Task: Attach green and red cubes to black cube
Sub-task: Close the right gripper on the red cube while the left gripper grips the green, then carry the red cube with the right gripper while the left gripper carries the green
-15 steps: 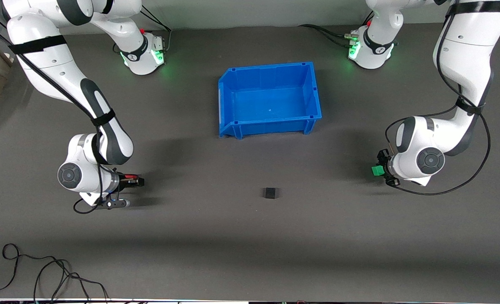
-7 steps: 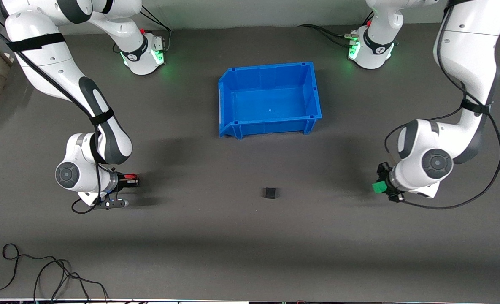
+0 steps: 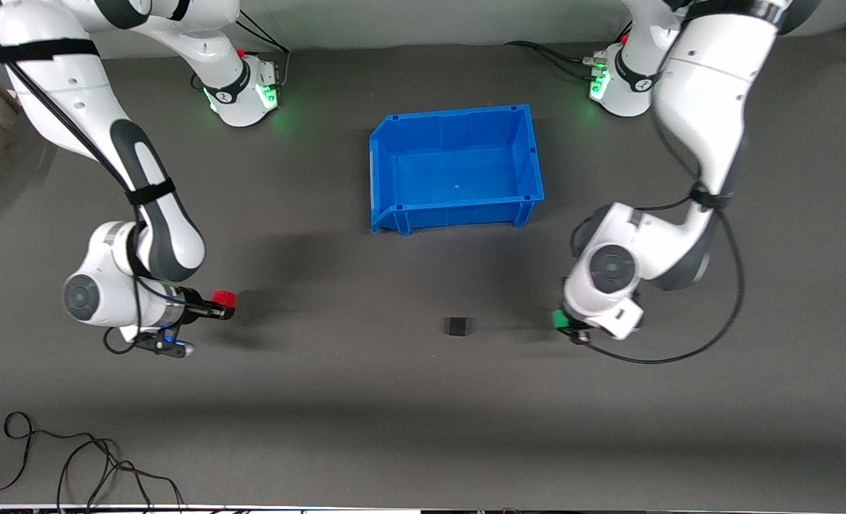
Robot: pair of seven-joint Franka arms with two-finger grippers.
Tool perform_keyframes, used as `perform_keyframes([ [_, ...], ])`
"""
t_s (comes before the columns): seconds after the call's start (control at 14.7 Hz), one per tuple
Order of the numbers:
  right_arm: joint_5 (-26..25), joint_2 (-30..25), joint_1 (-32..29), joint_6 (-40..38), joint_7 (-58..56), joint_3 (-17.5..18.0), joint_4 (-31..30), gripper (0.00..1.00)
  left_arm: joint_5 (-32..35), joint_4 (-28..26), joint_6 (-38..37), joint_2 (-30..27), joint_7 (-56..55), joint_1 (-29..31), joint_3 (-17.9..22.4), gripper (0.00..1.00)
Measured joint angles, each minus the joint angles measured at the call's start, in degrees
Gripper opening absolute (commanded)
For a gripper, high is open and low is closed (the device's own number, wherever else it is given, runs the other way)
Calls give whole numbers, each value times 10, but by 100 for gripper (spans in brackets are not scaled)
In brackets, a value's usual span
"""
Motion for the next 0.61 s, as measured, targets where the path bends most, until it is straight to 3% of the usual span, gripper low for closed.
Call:
perform_keyframes([
  [0.27,86,-13,12,-3,226,5,9,0,36,33,4,26,-1,-50,0,0],
  [0.61,96,-13,83,-3,506,7,16,0,55,72,54,66,-13,-59,3,0],
])
